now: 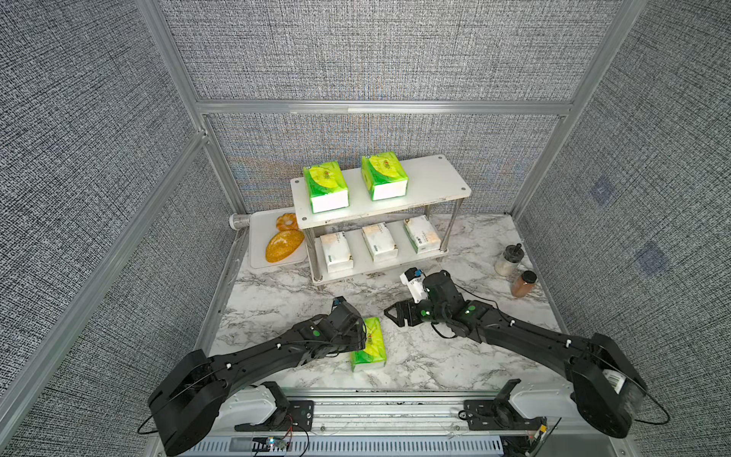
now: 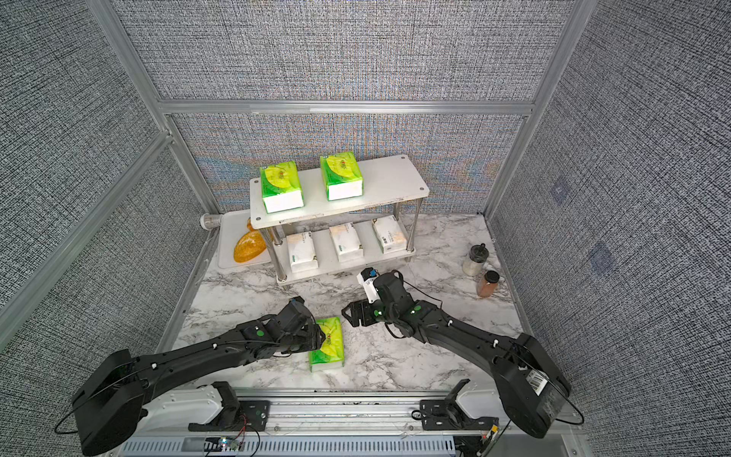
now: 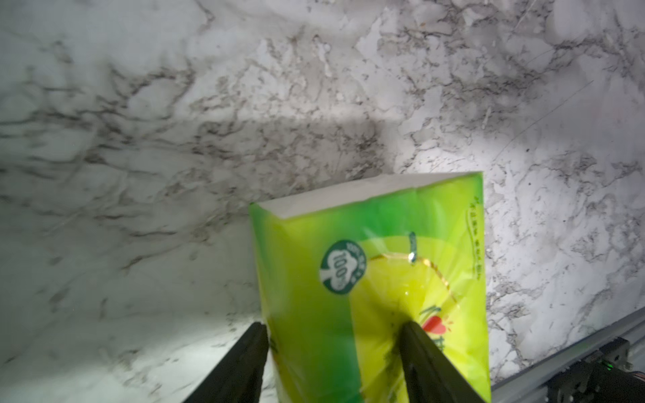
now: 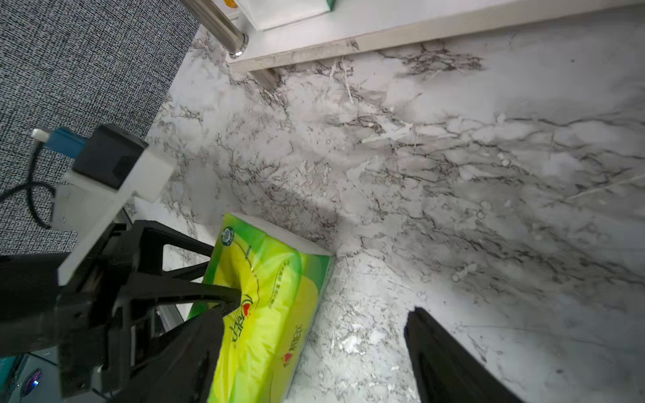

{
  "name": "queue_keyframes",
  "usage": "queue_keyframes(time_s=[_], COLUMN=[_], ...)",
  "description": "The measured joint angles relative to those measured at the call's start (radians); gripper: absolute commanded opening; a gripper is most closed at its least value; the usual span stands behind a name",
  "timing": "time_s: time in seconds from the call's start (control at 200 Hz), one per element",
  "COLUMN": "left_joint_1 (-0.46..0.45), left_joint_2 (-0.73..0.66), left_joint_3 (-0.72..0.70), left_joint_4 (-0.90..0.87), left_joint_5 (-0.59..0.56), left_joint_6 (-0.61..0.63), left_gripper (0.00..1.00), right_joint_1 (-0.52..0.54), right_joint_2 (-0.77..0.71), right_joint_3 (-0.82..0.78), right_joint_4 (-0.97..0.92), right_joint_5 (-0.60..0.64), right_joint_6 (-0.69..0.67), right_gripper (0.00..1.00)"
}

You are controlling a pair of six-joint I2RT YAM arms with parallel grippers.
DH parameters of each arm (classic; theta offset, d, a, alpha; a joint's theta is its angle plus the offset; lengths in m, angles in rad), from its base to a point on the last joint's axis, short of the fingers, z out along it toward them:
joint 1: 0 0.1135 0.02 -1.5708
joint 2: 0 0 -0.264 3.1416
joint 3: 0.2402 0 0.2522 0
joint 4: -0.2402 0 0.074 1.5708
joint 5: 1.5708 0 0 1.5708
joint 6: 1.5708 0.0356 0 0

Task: Place the tissue boxes on the shelf by color
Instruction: Move the box of tissues to the center of the board, then pick up the box of tissues from the center of the board.

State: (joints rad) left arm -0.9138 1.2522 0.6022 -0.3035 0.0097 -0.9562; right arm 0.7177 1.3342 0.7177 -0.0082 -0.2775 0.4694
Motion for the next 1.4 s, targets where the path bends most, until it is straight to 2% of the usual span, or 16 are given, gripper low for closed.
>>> queue_keyframes(time_s=[0.18, 0.365, 0.546, 0.746, 0.921, 1.101, 1.401], left_joint_1=[-0.038, -0.068, -0.078, -0.077, -0.077, -0.077, -0.077], left_joint_2=[0.164, 0.332, 0.438, 0.433, 0.369, 0.435, 0.479], left_joint_3=[0.13, 0.252, 0.313, 0.375, 0.412, 0.486, 0.472], left_joint_4=[0.065, 0.148, 0.252, 0.219, 0.143, 0.098, 0.041], left_joint_5=[-0.009, -0.045, -0.08, -0.123, -0.165, -0.133, -0.135], left_joint_6=[-0.026, -0.106, -0.198, -0.225, -0.166, -0.085, -0.042], left_gripper=[0.64, 0.57, 0.57, 0.63, 0.63, 0.59, 0.49], right_joint_1=[-0.044, -0.134, -0.206, -0.25, -0.267, -0.286, -0.299], right_joint_2=[-0.009, -0.068, -0.11, -0.096, -0.082, -0.075, -0.089], right_joint_3=[-0.068, -0.156, -0.196, -0.206, -0.206, -0.214, -0.257], right_joint_4=[0.05, 0.065, 0.065, 0.065, 0.074, 0.098, 0.134], right_joint_5=[-0.016, -0.034, -0.056, -0.087, -0.102, -0.121, -0.15], right_joint_6=[0.028, 0.054, 0.068, 0.068, 0.068, 0.074, 0.104], right_gripper=[0.89, 0.9, 0.91, 0.91, 0.91, 0.91, 0.91])
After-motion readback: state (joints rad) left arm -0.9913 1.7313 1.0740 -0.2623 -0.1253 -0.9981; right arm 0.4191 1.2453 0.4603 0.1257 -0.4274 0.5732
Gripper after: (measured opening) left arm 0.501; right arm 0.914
